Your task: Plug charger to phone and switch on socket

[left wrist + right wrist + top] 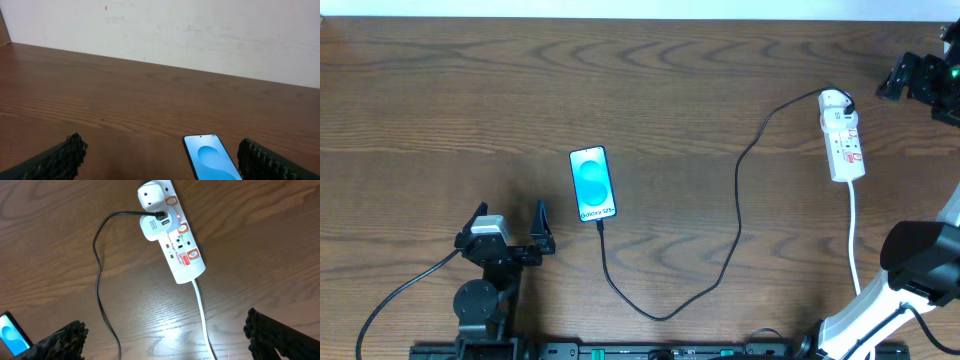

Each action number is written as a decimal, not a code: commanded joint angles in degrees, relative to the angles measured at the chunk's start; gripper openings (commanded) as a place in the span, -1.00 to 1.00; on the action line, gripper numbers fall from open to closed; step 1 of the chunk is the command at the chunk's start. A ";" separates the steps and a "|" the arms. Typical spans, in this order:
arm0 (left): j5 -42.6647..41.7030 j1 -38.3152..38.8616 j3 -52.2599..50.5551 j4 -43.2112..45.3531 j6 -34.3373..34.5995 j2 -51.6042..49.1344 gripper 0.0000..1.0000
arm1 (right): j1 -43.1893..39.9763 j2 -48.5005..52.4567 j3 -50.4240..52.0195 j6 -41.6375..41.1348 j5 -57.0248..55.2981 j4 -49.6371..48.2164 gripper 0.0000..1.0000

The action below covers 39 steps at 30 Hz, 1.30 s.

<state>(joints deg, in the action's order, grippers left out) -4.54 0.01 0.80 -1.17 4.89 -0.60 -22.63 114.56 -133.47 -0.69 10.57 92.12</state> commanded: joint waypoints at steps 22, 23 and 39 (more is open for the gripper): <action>-0.96 -0.22 -0.57 -2.54 0.28 0.37 0.98 | 0.24 -3.54 6.71 -0.61 1.84 -6.62 0.98; -0.96 -0.22 -0.57 -2.51 0.28 0.37 0.99 | 0.24 -4.74 9.16 -0.61 1.86 -8.11 0.99; -0.96 -0.22 -0.57 -2.54 0.28 0.37 0.98 | 0.24 -22.34 42.58 -1.09 1.86 -27.43 0.98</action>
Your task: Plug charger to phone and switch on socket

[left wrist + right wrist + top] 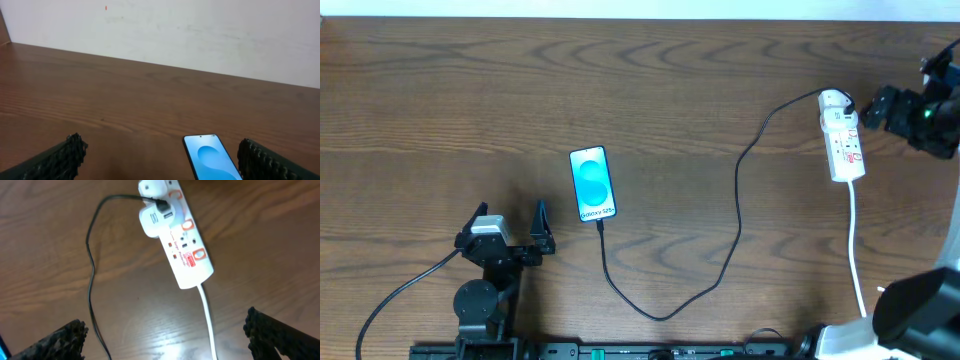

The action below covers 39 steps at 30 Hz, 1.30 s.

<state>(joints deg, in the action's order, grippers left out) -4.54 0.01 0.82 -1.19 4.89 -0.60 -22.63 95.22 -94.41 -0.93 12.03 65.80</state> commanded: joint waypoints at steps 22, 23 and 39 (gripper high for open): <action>-0.96 -0.22 -0.59 -2.49 0.28 0.37 0.98 | 2.21 -28.09 31.08 -3.32 0.33 -24.37 0.99; -0.96 -0.22 -0.59 -2.49 0.28 0.37 0.99 | 2.82 -29.40 32.65 -3.32 0.33 -26.49 0.99; -0.96 -0.22 -0.59 -2.49 0.28 0.37 0.99 | 12.00 -45.11 50.62 -3.30 -1.20 -46.69 0.98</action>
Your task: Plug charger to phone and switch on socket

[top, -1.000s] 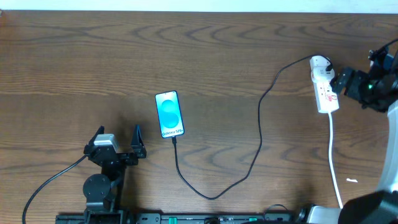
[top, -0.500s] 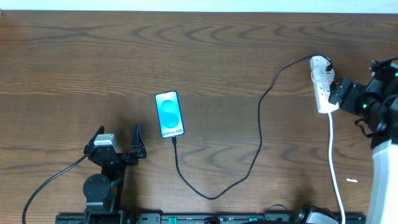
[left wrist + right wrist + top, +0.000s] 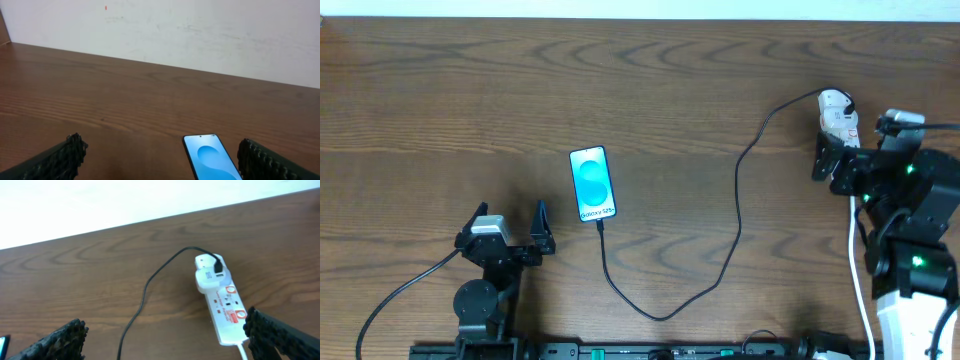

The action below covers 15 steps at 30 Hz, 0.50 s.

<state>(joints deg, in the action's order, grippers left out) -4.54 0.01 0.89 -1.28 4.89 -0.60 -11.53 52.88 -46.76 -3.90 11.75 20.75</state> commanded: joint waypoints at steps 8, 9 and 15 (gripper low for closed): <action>-0.96 -0.22 -0.66 -2.40 0.28 0.37 0.99 | 2.03 -12.28 11.78 -0.33 -0.92 -6.16 0.98; -0.96 -0.22 -0.66 -2.40 0.28 0.37 0.99 | 2.19 -13.84 13.14 -0.33 -0.94 -6.93 0.98; -0.96 -0.22 -0.66 -2.40 0.28 0.37 0.98 | 2.29 -21.49 19.41 -0.35 -0.90 -9.07 0.99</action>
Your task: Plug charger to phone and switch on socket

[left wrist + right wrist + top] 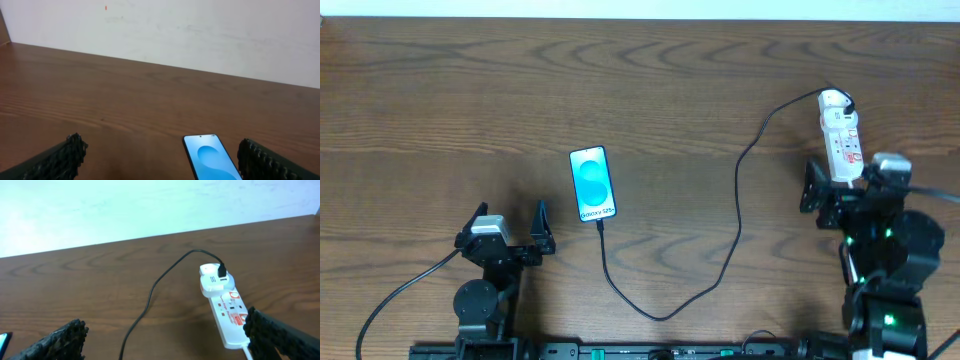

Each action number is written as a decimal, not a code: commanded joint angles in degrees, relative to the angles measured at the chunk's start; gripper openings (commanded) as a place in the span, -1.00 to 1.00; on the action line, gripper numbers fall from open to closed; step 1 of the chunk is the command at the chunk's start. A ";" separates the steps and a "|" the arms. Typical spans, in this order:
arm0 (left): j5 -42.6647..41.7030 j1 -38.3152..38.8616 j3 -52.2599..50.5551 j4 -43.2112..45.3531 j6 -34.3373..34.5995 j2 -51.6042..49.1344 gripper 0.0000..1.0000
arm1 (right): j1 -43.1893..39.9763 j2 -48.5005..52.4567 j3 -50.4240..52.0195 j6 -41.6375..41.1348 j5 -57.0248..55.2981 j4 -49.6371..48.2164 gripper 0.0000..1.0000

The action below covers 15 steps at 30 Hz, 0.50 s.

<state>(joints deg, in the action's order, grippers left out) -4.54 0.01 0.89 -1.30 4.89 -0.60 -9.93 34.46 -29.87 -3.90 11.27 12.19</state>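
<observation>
A phone (592,183) with a lit blue screen lies flat left of centre; it also shows in the left wrist view (212,157). A black cable (738,210) meets its near edge and loops to a white charger (834,100) seated in the far end of a white power strip (846,148). My right gripper (842,182) stands open just in front of the strip's near end, and the strip (227,312) lies ahead of its right finger. My left gripper (510,222) is open near the front edge, left of the phone and holding nothing.
The strip's white lead (855,235) runs toward the front edge, under my right arm. A pale wall (200,30) rises behind the far edge of the wooden table (470,90).
My right gripper has moved a little toward the front edge, from over the strip's near part to just in front of its near end. The phone, the cable and my left arm are unchanged.
My right gripper was open at the far right corner, looking down on the strip. Then it was beside the strip's right side, then over its near part, and now in front of it. It stayed open throughout. The phone, cable and left arm never moved.
</observation>
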 commanded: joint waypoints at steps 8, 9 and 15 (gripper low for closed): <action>-0.96 -0.22 -0.66 -2.38 0.28 0.37 0.98 | 2.99 -15.26 11.28 -0.33 -3.15 -1.99 0.98; -0.96 -0.22 -0.66 -2.38 0.28 0.37 0.98 | 3.30 -17.11 12.63 -0.33 -3.45 -2.51 0.98; -0.96 -0.22 -0.66 -2.38 0.28 0.37 0.99 | 3.61 -25.18 19.74 -0.39 -3.41 -6.32 0.99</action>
<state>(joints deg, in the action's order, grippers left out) -4.54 0.01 0.89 -1.30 4.89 -0.60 -6.76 12.12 -12.84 -3.90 8.91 6.63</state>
